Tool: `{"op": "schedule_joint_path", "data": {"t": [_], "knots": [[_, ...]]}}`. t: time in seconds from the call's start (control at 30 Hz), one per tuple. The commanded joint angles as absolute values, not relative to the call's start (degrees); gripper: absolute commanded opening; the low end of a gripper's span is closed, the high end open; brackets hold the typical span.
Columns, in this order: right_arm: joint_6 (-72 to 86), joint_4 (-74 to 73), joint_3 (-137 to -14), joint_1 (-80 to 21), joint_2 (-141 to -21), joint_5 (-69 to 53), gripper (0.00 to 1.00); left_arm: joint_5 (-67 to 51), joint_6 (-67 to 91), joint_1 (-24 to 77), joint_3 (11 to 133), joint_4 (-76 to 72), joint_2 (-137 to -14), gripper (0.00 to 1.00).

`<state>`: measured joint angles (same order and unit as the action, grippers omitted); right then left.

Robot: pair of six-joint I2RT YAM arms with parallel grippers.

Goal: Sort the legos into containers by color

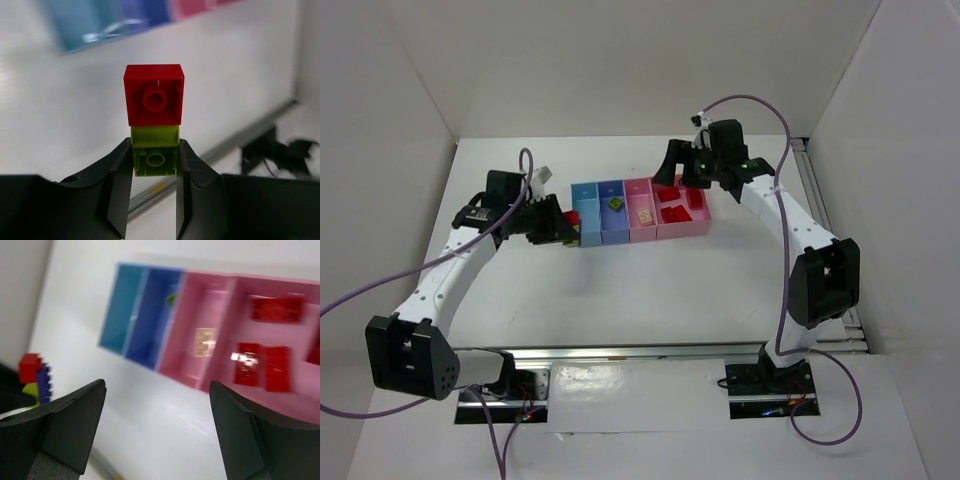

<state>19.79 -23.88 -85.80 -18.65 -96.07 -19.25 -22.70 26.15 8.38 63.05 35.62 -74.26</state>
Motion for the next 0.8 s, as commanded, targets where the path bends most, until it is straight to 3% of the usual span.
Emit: {"op": "schedule_joint_path", "data": {"t": [0.0,0.33,0.6,0.77], "knots": [[17.84,-16.37,-88.59,-18.72,-96.24,-41.25,0.91,-51.26,19.78,8.35,63.46,29.29,-74.88,0.00],[19.96,-6.86,-88.50,-20.82,-96.85,-65.72,0.91,-71.88,23.47,11.34,69.16,17.84,-81.82,0.00],[18.54,-8.00,-90.35,-23.55,-100.37,-68.55,0.94,-73.13,24.60,13.10,71.28,16.09,-84.55,0.00],[19.07,-7.39,-90.35,-23.55,-102.30,-72.15,0.79,-73.13,25.14,13.10,71.28,15.38,-84.55,0.00]]}}
